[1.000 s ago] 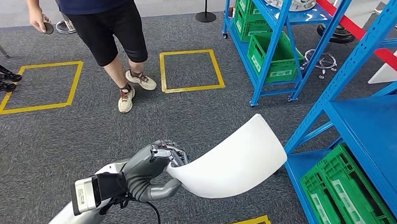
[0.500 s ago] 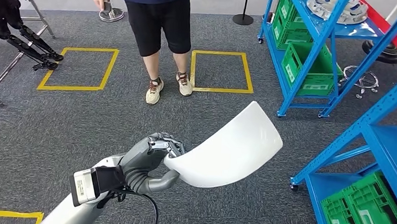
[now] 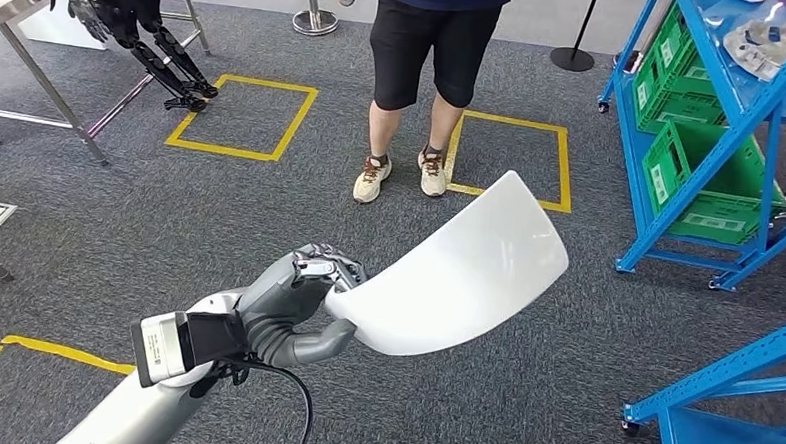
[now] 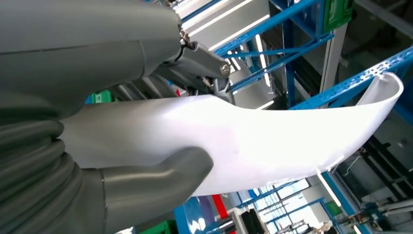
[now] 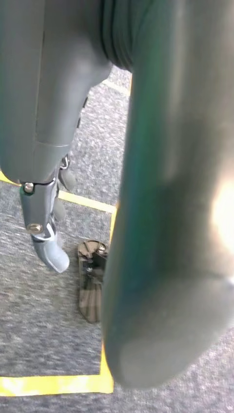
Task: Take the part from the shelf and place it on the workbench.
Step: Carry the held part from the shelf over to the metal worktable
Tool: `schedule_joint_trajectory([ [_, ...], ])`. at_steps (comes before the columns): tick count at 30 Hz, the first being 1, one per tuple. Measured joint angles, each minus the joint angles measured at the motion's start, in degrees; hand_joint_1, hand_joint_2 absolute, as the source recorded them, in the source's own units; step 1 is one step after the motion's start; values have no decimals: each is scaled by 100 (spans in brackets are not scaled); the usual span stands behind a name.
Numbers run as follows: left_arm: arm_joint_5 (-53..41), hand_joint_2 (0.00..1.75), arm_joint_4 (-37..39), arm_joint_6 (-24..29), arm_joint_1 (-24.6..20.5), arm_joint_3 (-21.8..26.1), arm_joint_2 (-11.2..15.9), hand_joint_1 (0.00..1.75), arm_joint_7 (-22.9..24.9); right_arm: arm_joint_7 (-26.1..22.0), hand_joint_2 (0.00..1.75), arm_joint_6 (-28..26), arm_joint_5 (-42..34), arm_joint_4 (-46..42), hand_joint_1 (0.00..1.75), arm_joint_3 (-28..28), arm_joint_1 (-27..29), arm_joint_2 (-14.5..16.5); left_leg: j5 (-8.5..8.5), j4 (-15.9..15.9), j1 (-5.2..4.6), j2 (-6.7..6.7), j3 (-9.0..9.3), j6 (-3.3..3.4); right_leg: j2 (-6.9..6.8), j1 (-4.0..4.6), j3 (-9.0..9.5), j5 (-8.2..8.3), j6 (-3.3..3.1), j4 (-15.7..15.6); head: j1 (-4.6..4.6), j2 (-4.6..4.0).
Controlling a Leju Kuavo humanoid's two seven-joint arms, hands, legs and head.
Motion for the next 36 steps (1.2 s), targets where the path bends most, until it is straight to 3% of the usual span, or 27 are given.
schedule_joint_trajectory([
  [1, 14, 175, -16, 18, 20, -3, 48, 175, -14, 4, 0, -1, 1, 0, 0, 0, -5, -2, -4, 7, 4, 21, -10, -32, -65, 0, 10, 13, -42, -19, -1, 0],
  [2, 24, 175, -31, 41, 41, -2, 95, 175, -36, 8, 0, -1, 2, 0, 0, -1, -6, -5, -57, 80, -4, 147, -47, -60, -134, -4, 23, 24, -88, -40, -16, 0],
  [3, 29, 175, -44, 68, 65, 0, 134, 175, -65, 15, 0, -1, 8, 0, 0, -1, 1, -10, -178, 266, -10, 326, -133, -83, -214, -7, 35, 31, -127, -61, -37, 0],
  [5, 18, 175, -62, 131, 133, 8, 199, 175, -134, 30, 0, -1, 34, 0, 0, 0, 37, -27, -545, 939, -11, 683, -447, -120, -384, 17, 49, 21, -177, -73, -78, 0],
  [7, -29, 175, -80, 190, 255, 23, 255, 175, -202, 36, 0, -1, 72, 0, 0, 1, 66, -50, -755, 1514, 10, 768, -720, -148, -562, 32, 53, 6, -191, -72, -84, 0],
  [8, -65, 175, -92, 214, 324, 36, 289, 175, -231, 29, 0, 2, 91, 0, 0, 2, 69, -62, -712, 1536, 18, 783, -723, -154, -645, 33, 58, -4, -189, -70, -86, 0],
  [10, -144, 175, -130, 253, 441, 64, 346, 175, -286, -3, 0, 18, 133, 0, 0, 5, 68, -81, -394, 998, 24, 901, -426, -151, -803, 35, 84, -31, -164, -64, -95, 0],
  [12, -232, 175, -196, 269, 546, 98, 372, 175, -356, -78, 0, 46, 158, 0, 0, 11, 68, -113, -154, 309, -9, 1215, -63, -96, -943, 64, 124, -84, -110, -44, -103, 0],
  [14, -337, 175, -284, 256, 689, 134, 386, 175, -439, -189, 0, 69, 179, 0, 0, 24, 68, -148, -125, 66, -47, 1334, 60, 1, -1070, 94, 170, -128, -50, -37, -89, 0],
  [16, -433, 175, -378, 219, 832, 177, 398, 175, -508, -301, 0, 78, 205, 0, 0, 45, 54, -172, -110, 54, -43, 1154, 67, 92, -1150, 80, 225, -167, 20, -38, -74, 0],
  [18, -490, 175, -472, 180, 895, 219, 395, 175, -549, -381, 0, 83, 222, 0, 0, 59, 30, -191, -90, 33, -15, 993, 78, 165, -859, 48, 174, -330, 92, 172, -61, 0],
  [20, -504, 175, -530, 161, 910, 237, 370, 175, -560, -404, 0, 87, 232, 0, 0, 61, 34, -216, -75, 28, 1, 835, 75, 213, -448, 34, -137, -665, 121, 823, -27, 0],
  [22, -542, 175, -557, 175, 962, 250, 354, 175, -529, -382, 0, 83, 262, 0, 0, 68, 62, -246, -67, 31, -4, 648, 67, 230, -332, 36, -517, -879, 119, 1494, -4, 0],
  [23, -574, 175, -578, 195, 1004, 261, 354, 175, -501, -352, 0, 81, 282, 0, 0, 80, 72, -258, -65, 33, -6, 553, 68, 229, -323, 36, -595, -826, 110, 1576, 0, 0],
  [24, -615, 175, -612, 225, 1051, 276, 355, 175, -464, -307, 0, 82, 298, 0, 0, 93, 74, -270, -62, 35, -6, 461, 72, 224, -309, 35, -567, -672, 98, 1439, 3, 0],
  [25, -658, 175, -659, 257, 1095, 289, 355, 175, -423, -252, 0, 86, 309, 0, 0, 108, 71, -281, -59, 38, -3, 377, 77, 215, -264, 30, -436, -450, 83, 1107, 6, 0],
  [27, -741, 175, -763, 307, 1176, 303, 349, 175, -322, -147, 0, 105, 306, 0, 0, 132, 64, -303, -51, 48, -5, 221, 69, 172, -40, 17, -112, -110, 57, 338, 12, 0],
  [29, -799, 175, -837, 316, 1251, 304, 341, 175, -238, -104, 0, 143, 266, 0, 0, 145, 63, -316, -37, 47, -7, 89, 39, 98, 70, 28, 28, -32, 31, 1, 15, 0],
  [31, -814, 175, -862, 255, 1313, 302, 338, 175, -211, -110, 0, 176, 192, 0, 0, 145, 56, -316, -15, 31, 2, -1, 9, 21, -62, 41, 33, -14, -25, -19, 16, 0],
  [33, -808, 175, -857, 157, 1314, 302, 335, 175, -205, -148, 0, 183, 134, 0, 0, 144, 40, -310, -116, 171, -8, 225, -74, -29, -201, 29, 39, 17, -113, -54, -9, 0],
  [35, -791, 175, -835, 87, 1261, 304, 316, 175, -183, -195, 0, 181, 121, 0, 0, 144, 47, -307, -460, 734, -17, 609, -331, -63, -352, 30, 39, 26, -171, -74, -50, 0],
  [36, -781, 175, -818, 63, 1236, 304, 303, 175, -168, -210, 0, 181, 123, 0, 0, 144, 58, -306, -660, 1135, -10, 710, -510, -82, -439, 35, 36, 23, -182, -73, -65, 0],
])
